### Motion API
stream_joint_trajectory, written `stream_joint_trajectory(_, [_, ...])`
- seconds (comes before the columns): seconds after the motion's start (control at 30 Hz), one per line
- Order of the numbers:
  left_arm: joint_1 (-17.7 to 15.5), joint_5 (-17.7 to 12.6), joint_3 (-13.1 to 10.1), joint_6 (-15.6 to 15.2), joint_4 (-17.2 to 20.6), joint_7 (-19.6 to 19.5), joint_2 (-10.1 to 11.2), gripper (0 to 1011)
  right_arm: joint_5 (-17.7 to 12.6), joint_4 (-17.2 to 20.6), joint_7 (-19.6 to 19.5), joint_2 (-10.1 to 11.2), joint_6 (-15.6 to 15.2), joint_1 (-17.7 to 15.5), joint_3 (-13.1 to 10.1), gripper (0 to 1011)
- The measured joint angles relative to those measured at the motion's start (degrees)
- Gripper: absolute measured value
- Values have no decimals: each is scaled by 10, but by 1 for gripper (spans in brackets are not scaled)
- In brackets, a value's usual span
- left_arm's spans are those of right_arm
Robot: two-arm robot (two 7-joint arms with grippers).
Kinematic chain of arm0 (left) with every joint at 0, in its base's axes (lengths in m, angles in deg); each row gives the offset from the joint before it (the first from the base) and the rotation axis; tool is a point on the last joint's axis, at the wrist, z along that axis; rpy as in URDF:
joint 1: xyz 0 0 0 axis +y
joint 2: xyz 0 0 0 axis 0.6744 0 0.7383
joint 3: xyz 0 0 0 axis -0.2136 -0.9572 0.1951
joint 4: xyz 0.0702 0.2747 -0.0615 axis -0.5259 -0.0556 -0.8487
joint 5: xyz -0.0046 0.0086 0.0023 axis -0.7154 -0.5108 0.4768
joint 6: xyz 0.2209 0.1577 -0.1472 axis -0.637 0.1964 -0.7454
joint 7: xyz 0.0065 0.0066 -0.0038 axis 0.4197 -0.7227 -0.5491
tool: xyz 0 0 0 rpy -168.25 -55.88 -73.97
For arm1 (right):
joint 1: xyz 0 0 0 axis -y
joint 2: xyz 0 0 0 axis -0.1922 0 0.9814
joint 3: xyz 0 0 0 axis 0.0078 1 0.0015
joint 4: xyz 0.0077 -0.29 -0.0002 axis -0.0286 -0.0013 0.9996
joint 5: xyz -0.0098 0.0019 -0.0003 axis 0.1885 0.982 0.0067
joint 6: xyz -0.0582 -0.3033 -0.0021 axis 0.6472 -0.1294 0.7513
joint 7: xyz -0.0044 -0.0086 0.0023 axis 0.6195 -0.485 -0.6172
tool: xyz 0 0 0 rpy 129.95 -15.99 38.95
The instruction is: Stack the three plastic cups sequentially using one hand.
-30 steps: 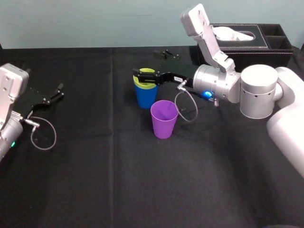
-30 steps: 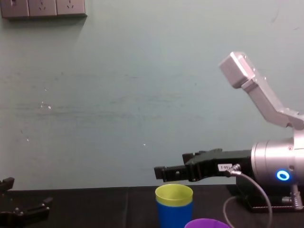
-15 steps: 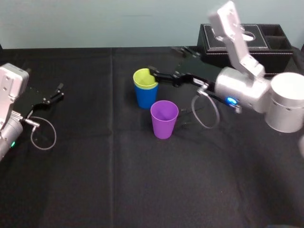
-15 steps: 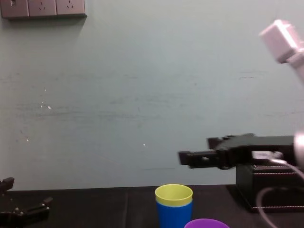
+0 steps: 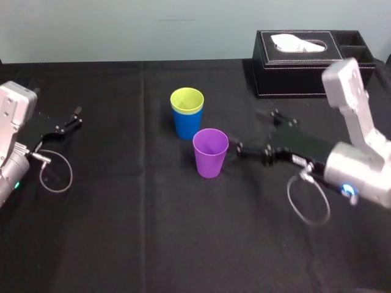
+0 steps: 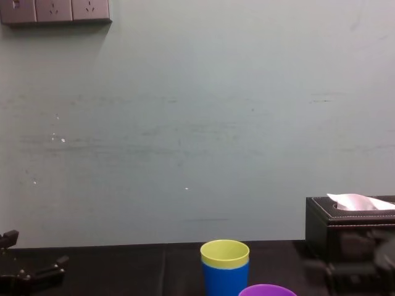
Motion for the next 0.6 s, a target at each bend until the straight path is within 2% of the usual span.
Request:
stream_joint_trajectory(0.17, [0, 0, 0, 0, 0, 0, 0, 1010, -3, 16, 4, 22, 33, -55, -7, 1003])
stream_joint_trajectory(0.3, [0, 0, 0, 0, 0, 0, 0, 1010, -1, 15, 5, 29, 56, -84, -11, 1003])
stream_joint_trajectory(0.5, [0, 0, 0, 0, 0, 0, 0, 1010, 11, 4, 4, 27, 80, -106, -12, 1003])
stream_joint_trajectory(0.6, [0, 0, 0, 0, 0, 0, 0, 1010, 22, -8, 3, 17, 93, -111, -8, 1003])
